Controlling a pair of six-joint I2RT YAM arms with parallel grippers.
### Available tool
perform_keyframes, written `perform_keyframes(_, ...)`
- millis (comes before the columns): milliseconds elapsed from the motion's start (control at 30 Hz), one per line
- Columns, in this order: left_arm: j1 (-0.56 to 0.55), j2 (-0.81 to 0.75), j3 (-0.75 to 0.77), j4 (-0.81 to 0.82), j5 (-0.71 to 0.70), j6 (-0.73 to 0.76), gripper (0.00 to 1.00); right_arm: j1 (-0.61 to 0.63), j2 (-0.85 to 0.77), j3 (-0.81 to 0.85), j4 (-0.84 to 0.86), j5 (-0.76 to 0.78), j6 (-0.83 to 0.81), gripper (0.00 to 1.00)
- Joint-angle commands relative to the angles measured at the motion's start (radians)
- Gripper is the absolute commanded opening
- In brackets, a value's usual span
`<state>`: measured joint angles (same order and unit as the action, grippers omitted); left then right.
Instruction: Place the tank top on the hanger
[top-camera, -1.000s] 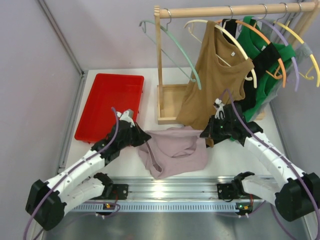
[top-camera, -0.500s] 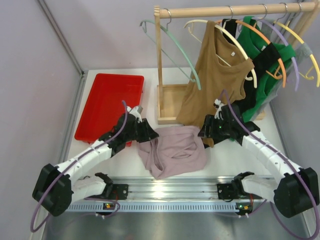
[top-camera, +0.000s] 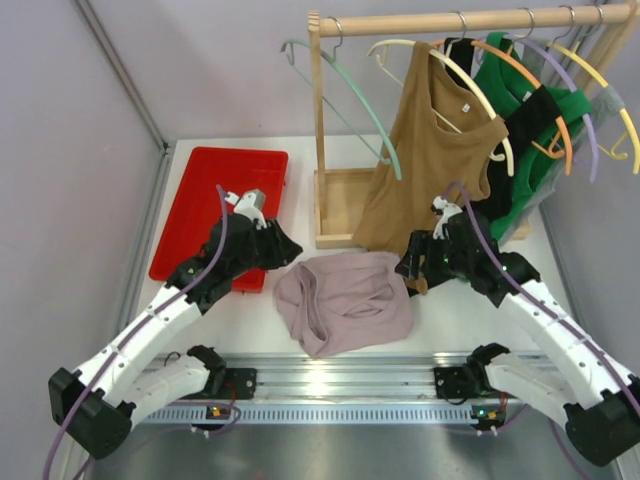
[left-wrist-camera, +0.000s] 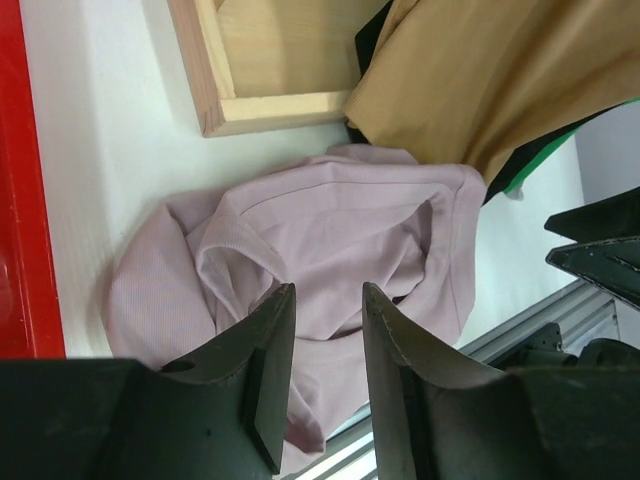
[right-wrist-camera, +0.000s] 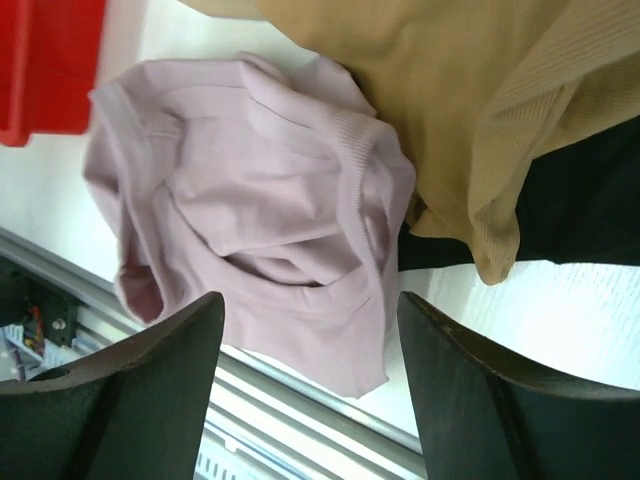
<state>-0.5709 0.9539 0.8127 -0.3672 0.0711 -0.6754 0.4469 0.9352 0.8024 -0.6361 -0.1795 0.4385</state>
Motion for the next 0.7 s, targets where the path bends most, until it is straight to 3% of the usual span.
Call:
perform_keyframes(0,0.003,-0.044,0.074,-0.071,-0.002,0.028,0.38,0.027,-0.087,0.116,-0.054,0.038,0.011,0.7)
perform_keyframes(133,0.003,-0.067,0.126,-0.116,0.009,0.028,0.38,0.027,-0.125,0.298,-0.128,0.067,-0.012,0.76)
perform_keyframes(267,0.002,-0.075,0.172,-0.142,0.021,0.031,0.39,0.027,-0.035,0.591,-0.224,0.107,-0.099,0.77)
perform_keyframes(367,0.002,-0.076,0.203,-0.148,0.036,0.031,0.39,0.026,0.083,0.897,-0.273,0.124,-0.196,0.78)
perform_keyframes(567,0.002,-0.07,0.22,-0.15,0.047,0.04,0.39,0.029,0.362,1.286,-0.29,0.049,-0.345,0.8)
perform_keyframes(667,0.002,-0.063,0.23,-0.147,0.059,0.042,0.39,0.035,0.482,1.398,-0.277,0.057,-0.389,0.81)
